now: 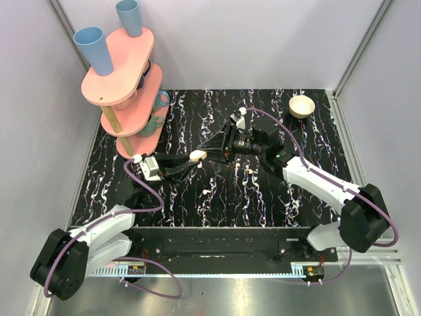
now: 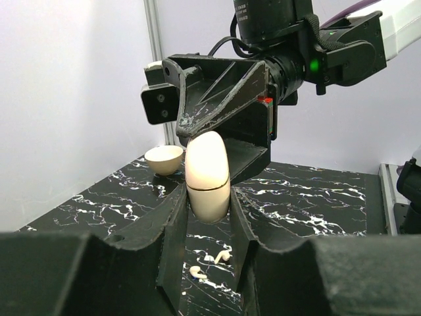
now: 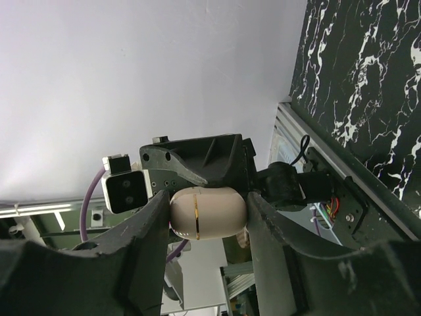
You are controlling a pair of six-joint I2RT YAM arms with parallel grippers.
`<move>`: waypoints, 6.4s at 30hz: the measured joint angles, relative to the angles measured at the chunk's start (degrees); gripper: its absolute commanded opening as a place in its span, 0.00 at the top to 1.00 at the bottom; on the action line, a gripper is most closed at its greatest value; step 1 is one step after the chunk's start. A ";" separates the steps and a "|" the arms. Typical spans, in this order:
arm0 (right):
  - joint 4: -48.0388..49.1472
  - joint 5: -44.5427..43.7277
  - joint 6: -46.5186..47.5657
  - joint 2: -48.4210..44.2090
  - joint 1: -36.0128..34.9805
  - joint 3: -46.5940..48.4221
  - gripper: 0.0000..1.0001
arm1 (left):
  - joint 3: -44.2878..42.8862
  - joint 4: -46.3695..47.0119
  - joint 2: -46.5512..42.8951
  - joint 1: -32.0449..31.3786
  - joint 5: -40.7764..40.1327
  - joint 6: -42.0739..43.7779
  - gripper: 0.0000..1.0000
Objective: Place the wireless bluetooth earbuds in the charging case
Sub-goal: Adjust the charging case, then open the charging case, then pick up the left earbud from the center of the board.
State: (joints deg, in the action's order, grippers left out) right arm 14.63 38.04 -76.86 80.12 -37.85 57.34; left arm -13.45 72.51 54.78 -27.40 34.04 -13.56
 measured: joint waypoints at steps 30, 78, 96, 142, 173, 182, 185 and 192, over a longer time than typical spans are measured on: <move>-8.90 -6.12 8.90 -0.02 -2.27 5.22 0.68 | -0.13 -0.59 0.04 0.57 -0.50 -0.20 0.67; -33.77 -17.84 52.33 -7.06 -5.22 15.23 0.35 | -1.68 -6.95 -4.70 0.00 -3.19 2.05 1.00; -33.81 -18.95 52.89 -6.34 -5.22 16.61 0.35 | -4.00 -9.14 -2.91 -0.92 0.02 2.08 1.00; -28.81 -20.46 51.87 -6.27 -5.27 19.04 0.18 | -3.96 -12.04 -5.16 -3.74 1.75 6.69 1.00; -36.22 -33.92 38.69 6.60 14.53 -4.61 0.42 | -1.75 -19.37 -14.56 -3.76 -1.97 10.51 1.00; -31.85 -30.64 41.57 12.57 14.45 -2.82 0.43 | -1.75 -19.54 -14.71 -3.76 -1.95 10.51 1.00; -30.73 -29.81 42.75 14.60 14.36 -0.07 0.44 | -1.75 -20.02 -14.99 -3.76 -1.95 10.54 1.00; -29.59 -30.49 43.41 19.54 13.09 6.69 0.44 | -1.75 -20.26 -14.93 -3.76 -1.95 10.58 1.00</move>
State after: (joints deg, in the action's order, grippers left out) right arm -14.96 7.55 -33.45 99.66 -24.75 64.03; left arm -15.20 52.25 39.86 -31.16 32.10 -2.98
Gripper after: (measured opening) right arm 0.566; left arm 0.318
